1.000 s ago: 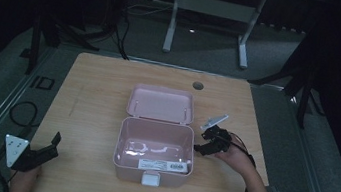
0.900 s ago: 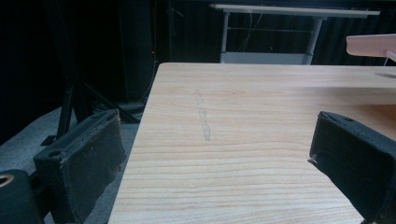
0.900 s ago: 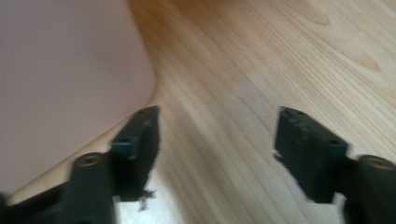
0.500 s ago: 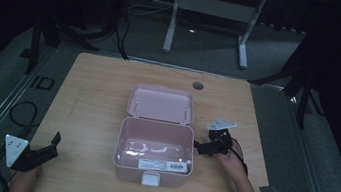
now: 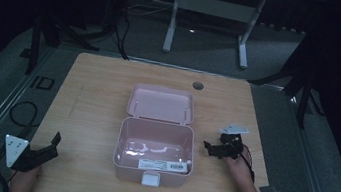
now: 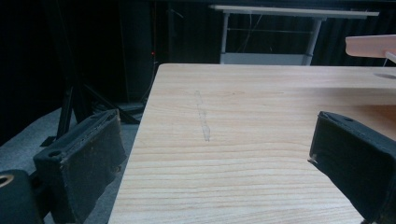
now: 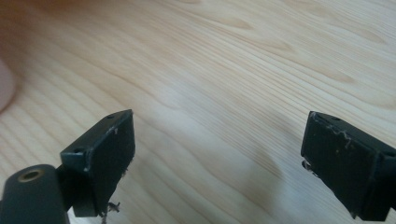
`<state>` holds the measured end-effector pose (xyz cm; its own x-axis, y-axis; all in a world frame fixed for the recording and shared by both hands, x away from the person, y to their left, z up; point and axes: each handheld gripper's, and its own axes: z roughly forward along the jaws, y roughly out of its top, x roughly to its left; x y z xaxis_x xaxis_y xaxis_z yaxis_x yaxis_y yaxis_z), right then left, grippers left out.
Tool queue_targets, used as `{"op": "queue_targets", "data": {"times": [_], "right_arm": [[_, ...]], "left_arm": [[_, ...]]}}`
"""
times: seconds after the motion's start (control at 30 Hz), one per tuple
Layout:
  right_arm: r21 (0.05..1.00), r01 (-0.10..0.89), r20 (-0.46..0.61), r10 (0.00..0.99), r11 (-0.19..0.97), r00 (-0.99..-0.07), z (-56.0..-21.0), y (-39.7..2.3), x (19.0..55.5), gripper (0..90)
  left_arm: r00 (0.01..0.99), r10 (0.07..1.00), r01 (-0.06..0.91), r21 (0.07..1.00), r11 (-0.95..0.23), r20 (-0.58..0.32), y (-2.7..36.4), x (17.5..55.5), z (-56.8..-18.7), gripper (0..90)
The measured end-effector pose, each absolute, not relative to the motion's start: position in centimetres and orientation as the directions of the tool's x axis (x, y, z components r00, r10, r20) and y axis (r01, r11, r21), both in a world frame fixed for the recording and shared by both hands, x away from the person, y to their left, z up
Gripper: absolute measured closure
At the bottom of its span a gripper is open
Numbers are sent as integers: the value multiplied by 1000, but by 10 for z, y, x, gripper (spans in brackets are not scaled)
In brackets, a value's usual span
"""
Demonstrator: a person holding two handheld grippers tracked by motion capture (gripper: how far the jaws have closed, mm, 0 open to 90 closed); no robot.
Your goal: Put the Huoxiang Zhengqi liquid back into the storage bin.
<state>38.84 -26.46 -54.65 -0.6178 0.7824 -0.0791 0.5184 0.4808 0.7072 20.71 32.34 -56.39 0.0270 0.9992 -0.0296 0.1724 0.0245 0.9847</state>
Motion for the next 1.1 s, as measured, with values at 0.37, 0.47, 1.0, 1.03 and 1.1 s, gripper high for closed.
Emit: {"op": "queue_targets", "data": {"times": [0.37,0.47,1.0,1.03,1.1], "right_arm": [[737,559,-72,866,381,-495,-545,-306,386,107],[741,572,-59,882,353,-468,-545,-317,384,107],[795,555,-8,919,244,-394,-544,-351,368,128],[804,552,13,921,222,-390,-544,-354,366,128],[821,543,42,929,178,-368,-544,-359,363,129]], "left_arm": [[25,999,172,985,23,-28,323,207,-564,34],[25,999,171,985,23,-28,323,207,-564,34],[23,999,170,985,18,-23,322,207,-564,34],[23,999,170,985,18,-23,322,207,-564,34],[23,1000,172,985,18,-22,322,207,-564,34]]}}
